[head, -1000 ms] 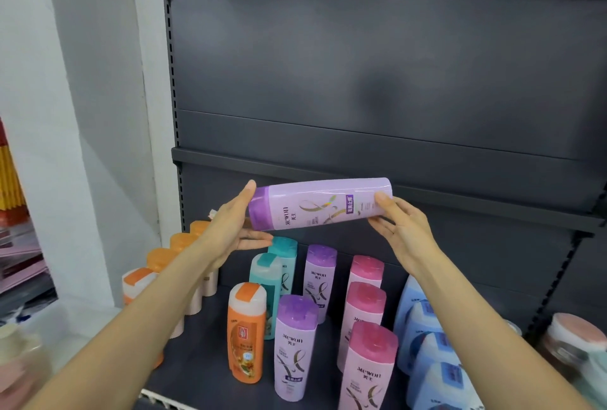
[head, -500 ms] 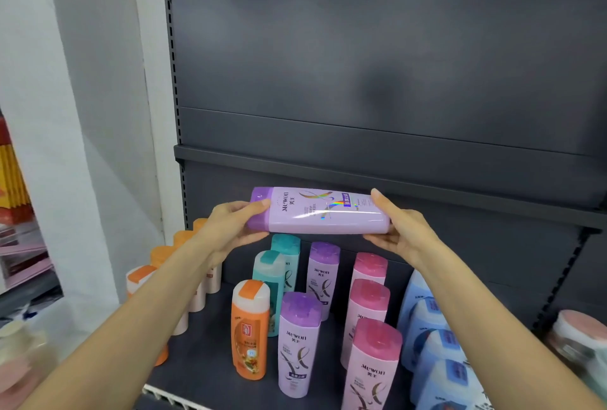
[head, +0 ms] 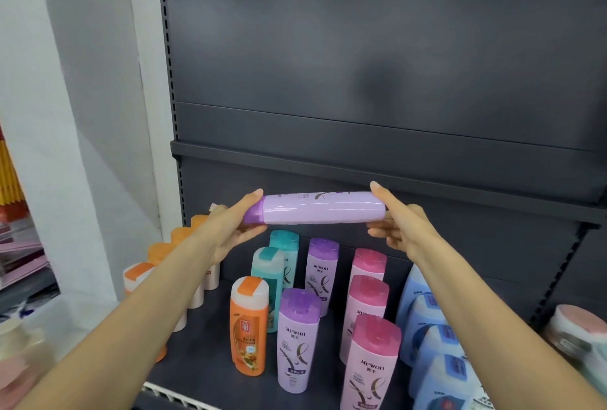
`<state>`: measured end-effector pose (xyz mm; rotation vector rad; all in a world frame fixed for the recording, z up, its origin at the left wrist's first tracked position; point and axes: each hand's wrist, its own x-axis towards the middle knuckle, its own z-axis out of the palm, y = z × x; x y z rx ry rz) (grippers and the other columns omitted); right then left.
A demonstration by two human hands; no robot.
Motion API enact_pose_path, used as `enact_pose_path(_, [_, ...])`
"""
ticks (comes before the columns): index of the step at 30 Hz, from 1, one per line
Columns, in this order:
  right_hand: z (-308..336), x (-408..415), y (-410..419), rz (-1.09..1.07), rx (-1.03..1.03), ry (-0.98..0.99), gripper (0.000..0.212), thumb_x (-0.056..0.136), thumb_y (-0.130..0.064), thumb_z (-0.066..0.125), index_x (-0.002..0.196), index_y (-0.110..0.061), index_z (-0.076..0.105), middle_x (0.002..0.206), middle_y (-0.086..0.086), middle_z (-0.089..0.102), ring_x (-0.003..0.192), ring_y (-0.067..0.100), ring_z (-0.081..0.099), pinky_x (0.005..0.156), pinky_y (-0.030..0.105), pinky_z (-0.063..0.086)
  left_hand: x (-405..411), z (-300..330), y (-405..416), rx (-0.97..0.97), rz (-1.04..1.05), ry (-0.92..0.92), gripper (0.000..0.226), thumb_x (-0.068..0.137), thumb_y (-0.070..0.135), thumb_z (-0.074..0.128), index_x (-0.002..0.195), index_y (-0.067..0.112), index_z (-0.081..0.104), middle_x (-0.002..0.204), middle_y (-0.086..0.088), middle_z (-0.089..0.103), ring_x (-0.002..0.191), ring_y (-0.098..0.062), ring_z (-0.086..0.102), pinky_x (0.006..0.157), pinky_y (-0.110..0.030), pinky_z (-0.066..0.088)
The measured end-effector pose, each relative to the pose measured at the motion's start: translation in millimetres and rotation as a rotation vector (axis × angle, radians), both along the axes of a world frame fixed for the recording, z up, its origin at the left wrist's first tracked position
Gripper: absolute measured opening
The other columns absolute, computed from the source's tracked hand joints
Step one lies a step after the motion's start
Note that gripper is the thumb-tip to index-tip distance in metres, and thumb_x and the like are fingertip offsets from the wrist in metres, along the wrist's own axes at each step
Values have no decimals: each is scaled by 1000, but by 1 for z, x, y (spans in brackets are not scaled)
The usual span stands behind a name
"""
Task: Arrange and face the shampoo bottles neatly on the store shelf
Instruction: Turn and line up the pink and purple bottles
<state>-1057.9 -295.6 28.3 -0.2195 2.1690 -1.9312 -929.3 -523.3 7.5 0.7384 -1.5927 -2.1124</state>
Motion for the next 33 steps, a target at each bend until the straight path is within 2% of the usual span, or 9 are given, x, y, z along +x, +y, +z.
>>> enact_pose_path(7, [-4, -2, 1, 7, -16, -39, 61, 75, -58, 68, 101, -3, 66, 84, 12, 71, 60, 15, 61, 52, 22, 47, -4, 1, -1, -31, -34, -4, 48, 85, 28, 66, 121, 6, 44, 114, -15, 60, 98, -23, 65, 73, -31, 58])
enact_pose_path(10, [-6, -5, 0, 57, -95, -82, 46, 81, -44, 69, 104, -4, 63, 84, 10, 69, 70, 18, 65, 60, 25, 54, -4, 1, -2, -58, -44, 27, 49, 85, 22, 66, 123, -1, 47, 117, -17, 62, 101, -24, 64, 70, -32, 58])
enact_pose_path(13, [-13, -7, 1, 156, -136, -130, 28, 88, -30, 64, 101, -5, 62, 88, 12, 68, 78, 22, 68, 71, 29, 55, -6, 3, -2, -108, 20, 105, 47, 85, 22, 65, 123, 0, 49, 115, -16, 63, 100, -24, 65, 72, -33, 59])
enact_pose_path(16, [-24, -10, 1, 227, -136, -153, 22, 91, -23, 61, 102, -4, 62, 89, 14, 69, 80, 24, 69, 72, 30, 58, -8, 5, -2, -206, 92, 124, 36, 87, 22, 63, 117, 6, 52, 114, -13, 64, 99, -23, 66, 75, -33, 58])
enact_pose_path(19, [-37, -14, 0, 239, -112, -133, 21, 92, -18, 59, 105, -2, 63, 91, 15, 70, 80, 24, 69, 75, 29, 58, -11, 2, -2, -290, 86, 131, 43, 87, 22, 63, 125, 6, 52, 116, -13, 64, 99, -23, 66, 73, -33, 59])
enact_pose_path(23, [-61, -18, -2, 230, 95, -12, 23, 90, -11, 61, 110, -1, 66, 87, 10, 71, 76, 18, 68, 84, 33, 52, -16, 2, 3, -423, 69, 137, 45, 88, 18, 62, 130, 9, 51, 113, -9, 64, 99, -21, 65, 76, -33, 58])
enact_pose_path(27, [-78, -27, 2, 184, 424, 224, 31, 86, -16, 67, 115, -8, 67, 101, 6, 69, 81, 10, 61, 73, 24, 46, -26, -3, 2, -574, 47, 102, 50, 86, 18, 65, 132, 10, 49, 117, -9, 61, 104, -24, 63, 79, -38, 58])
enact_pose_path(30, [-86, -32, 7, 253, 709, 367, 36, 85, -17, 68, 121, -12, 64, 120, 6, 66, 105, 14, 61, 87, 22, 45, -36, -11, 1, -740, 21, 50, 53, 85, 18, 67, 134, 11, 48, 122, -7, 58, 110, -24, 59, 83, -43, 57])
enact_pose_path(33, [-91, -35, 8, 359, 834, 435, 46, 84, -21, 70, 127, -10, 59, 131, 8, 59, 123, 18, 54, 96, 18, 37, -48, -21, 1, -858, -37, 10, 56, 84, 20, 68, 135, 14, 47, 125, -6, 56, 113, -23, 57, 87, -45, 55])
